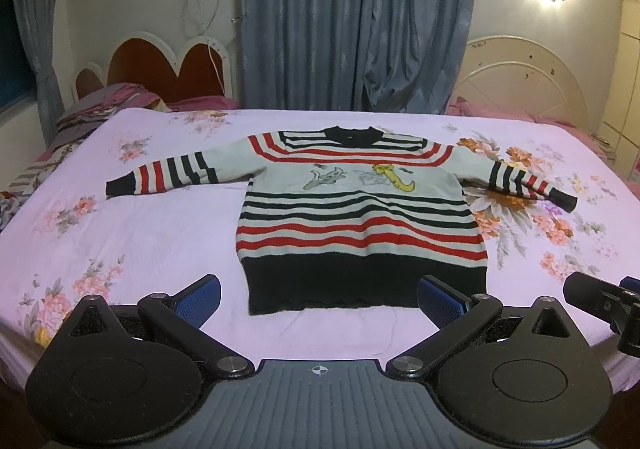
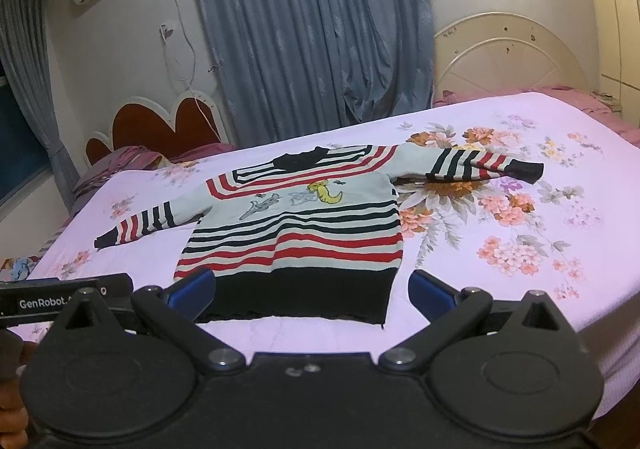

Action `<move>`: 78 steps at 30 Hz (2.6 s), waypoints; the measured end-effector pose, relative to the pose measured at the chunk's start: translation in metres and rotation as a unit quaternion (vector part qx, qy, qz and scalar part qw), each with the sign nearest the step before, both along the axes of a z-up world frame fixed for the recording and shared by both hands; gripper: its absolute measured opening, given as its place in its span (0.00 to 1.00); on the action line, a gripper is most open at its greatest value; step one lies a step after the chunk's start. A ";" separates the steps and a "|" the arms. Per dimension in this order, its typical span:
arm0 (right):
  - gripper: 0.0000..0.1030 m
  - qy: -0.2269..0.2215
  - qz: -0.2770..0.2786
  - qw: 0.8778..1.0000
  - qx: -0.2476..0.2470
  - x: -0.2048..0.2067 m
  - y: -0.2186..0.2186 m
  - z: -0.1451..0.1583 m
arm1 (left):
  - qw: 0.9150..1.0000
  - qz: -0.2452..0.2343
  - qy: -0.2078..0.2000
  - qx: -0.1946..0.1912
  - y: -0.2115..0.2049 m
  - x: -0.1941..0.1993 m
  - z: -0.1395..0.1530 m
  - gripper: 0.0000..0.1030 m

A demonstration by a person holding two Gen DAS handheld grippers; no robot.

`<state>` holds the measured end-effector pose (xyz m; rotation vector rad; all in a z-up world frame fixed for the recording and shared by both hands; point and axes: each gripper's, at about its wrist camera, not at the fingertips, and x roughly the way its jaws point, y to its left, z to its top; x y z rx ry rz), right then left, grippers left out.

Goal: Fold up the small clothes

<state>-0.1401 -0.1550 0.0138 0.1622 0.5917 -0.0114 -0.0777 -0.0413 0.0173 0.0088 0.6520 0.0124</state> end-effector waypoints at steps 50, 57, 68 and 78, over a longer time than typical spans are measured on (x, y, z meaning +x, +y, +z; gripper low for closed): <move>0.99 0.030 -0.015 0.999 -0.006 0.059 0.001 -0.026 | 0.999 0.019 0.027 -0.004 0.017 0.071 -0.024 1.00; 0.99 0.038 -0.040 0.998 -0.008 0.088 -0.007 -0.039 | 0.999 0.015 0.034 -0.009 0.021 0.112 -0.035 1.00; 0.99 0.047 -0.092 0.995 -0.016 0.149 -0.010 -0.050 | 0.999 -0.019 0.038 -0.014 0.027 0.194 -0.049 1.00; 0.98 0.046 -0.127 0.991 -0.015 0.197 -0.016 -0.057 | 0.999 -0.015 0.043 -0.030 0.045 0.256 -0.066 1.00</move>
